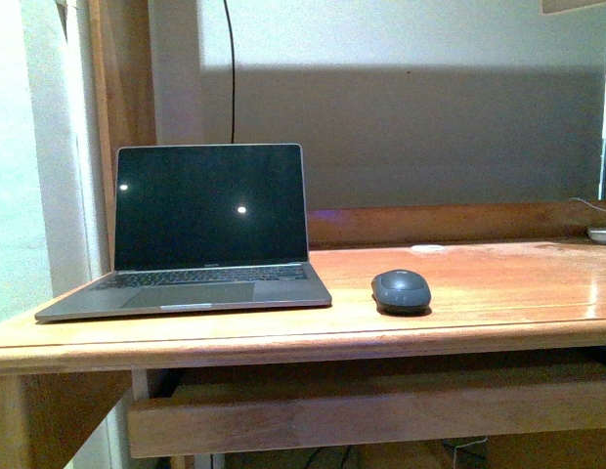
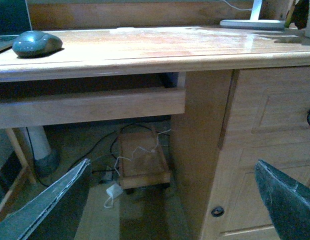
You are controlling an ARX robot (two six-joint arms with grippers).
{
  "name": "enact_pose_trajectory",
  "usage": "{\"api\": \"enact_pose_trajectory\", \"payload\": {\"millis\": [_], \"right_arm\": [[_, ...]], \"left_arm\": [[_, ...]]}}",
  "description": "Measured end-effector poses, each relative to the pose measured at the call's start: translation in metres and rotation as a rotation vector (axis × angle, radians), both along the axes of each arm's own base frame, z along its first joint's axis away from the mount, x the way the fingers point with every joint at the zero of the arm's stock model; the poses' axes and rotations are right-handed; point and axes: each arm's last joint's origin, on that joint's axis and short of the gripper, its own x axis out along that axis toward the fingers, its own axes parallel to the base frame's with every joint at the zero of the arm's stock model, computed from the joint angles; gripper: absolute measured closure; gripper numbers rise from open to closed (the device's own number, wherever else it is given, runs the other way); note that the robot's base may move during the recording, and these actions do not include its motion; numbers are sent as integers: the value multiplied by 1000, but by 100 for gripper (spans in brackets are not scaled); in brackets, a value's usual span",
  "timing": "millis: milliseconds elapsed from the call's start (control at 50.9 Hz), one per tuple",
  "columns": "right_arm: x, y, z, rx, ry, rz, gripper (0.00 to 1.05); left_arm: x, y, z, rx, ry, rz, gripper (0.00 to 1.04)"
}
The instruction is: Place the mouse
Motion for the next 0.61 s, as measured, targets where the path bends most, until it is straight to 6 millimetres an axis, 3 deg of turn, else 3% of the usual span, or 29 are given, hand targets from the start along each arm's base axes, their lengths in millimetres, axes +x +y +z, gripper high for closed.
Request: {"api": "enact_pose_trajectory", "payload": {"millis": [609], "right_arm": [[0,0,0,0,0,0,7]], "left_arm": [[0,0,0,0,0,0,8]]}}
